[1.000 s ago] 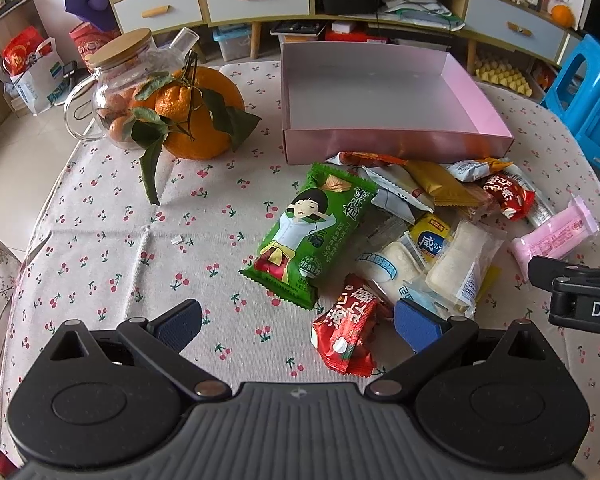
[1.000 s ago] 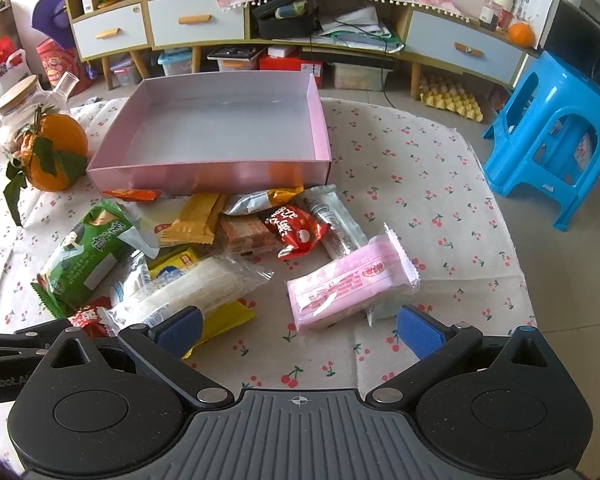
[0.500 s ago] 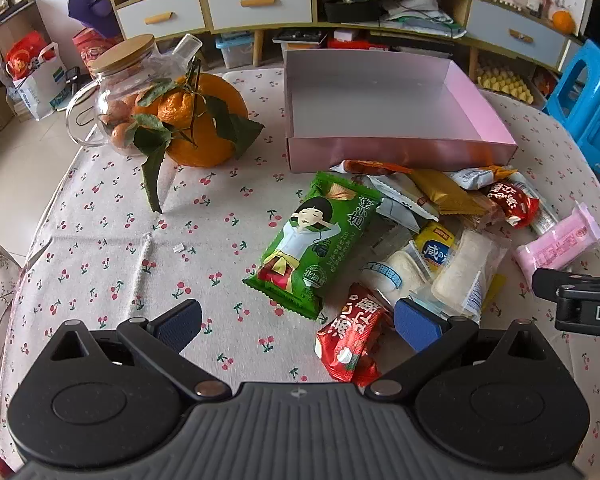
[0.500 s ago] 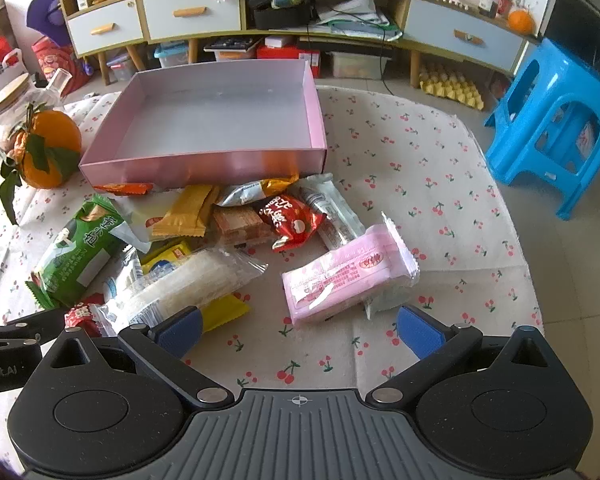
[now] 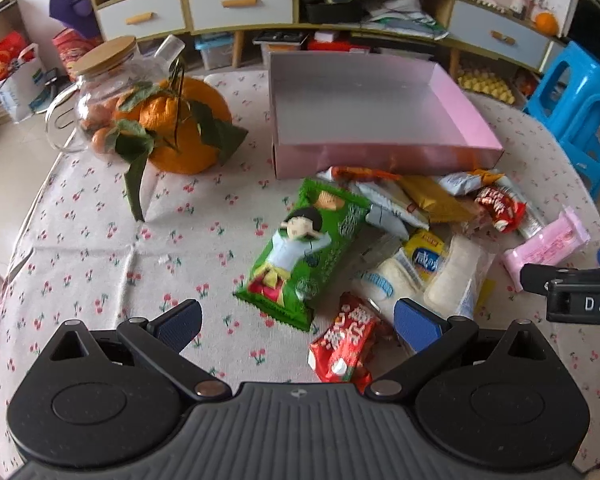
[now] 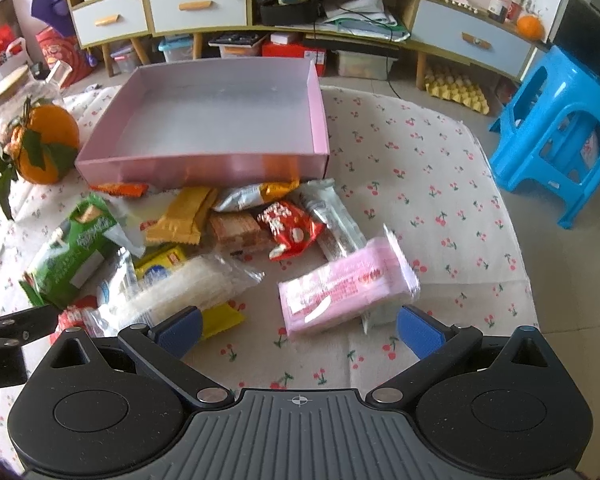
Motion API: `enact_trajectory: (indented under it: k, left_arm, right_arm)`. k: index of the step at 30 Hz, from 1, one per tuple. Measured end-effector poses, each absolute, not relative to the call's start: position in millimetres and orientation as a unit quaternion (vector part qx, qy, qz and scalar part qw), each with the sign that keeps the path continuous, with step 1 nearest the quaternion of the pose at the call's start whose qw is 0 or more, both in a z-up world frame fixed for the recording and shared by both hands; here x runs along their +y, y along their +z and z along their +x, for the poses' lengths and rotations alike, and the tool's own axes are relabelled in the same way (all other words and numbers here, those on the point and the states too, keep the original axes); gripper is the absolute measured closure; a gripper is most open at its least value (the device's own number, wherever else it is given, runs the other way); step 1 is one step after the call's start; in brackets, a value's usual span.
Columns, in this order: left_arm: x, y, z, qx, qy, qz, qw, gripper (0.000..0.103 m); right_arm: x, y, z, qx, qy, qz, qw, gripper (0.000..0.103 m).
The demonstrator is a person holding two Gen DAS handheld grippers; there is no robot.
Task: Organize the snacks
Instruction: 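Grasp the green cartoon packet with left tool while right tool grasps white bread packet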
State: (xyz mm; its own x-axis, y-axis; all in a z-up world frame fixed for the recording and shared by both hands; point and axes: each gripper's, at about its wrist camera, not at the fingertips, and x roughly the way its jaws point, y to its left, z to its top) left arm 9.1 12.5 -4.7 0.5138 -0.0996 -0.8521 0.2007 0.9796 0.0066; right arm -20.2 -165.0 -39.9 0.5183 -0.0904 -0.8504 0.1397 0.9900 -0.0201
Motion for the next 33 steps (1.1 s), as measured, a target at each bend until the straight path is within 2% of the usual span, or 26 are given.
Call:
enact_trajectory:
  k: [3,10,13,15,16,24,26,31,33]
  left_arm:
    - [18,2,16,0.477,-0.099,0.061,0.871,0.001]
    - [25,4,43,0.490,-0.155,0.048,0.857,0.005]
    - [32,-6,53,0.480,-0.173,0.034,0.859,0.012]
    - [35,-17,59,0.490,-0.187,0.025,0.851,0.024]
    - [34,-21,63,0.501,-0.193,0.022,0.843,0.026]
    - [29,-32,70,0.516,-0.226,0.020,0.826,0.044]
    - [29,-35,70,0.521,-0.225,0.023,0.823,0.047]
    - [32,-38,71,0.524,-0.218,0.023,0.823,0.051]
    - [33,-36,71,0.521,-0.220,0.021,0.825,0.059]
  right_arm:
    - [-172,-39,-15,0.490,-0.047,0.058,0.869,0.000]
    - [-193,-51,-2,0.510,0.027,0.228,0.829,0.000]
    - [-191,-51,2,0.501,0.036,0.256,0.826,0.000]
    - [-188,-52,5,0.499,0.043,0.266,0.823,0.001]
    - [-187,-54,7,0.501,0.045,0.269,0.822,0.002]
    - [-167,-73,20,0.522,0.031,0.258,0.812,0.023]
    - [-164,-76,21,0.527,0.025,0.253,0.811,0.031]
    - [-158,-79,22,0.527,0.008,0.239,0.816,0.044]
    - [-158,-77,19,0.524,0.007,0.238,0.818,0.050]
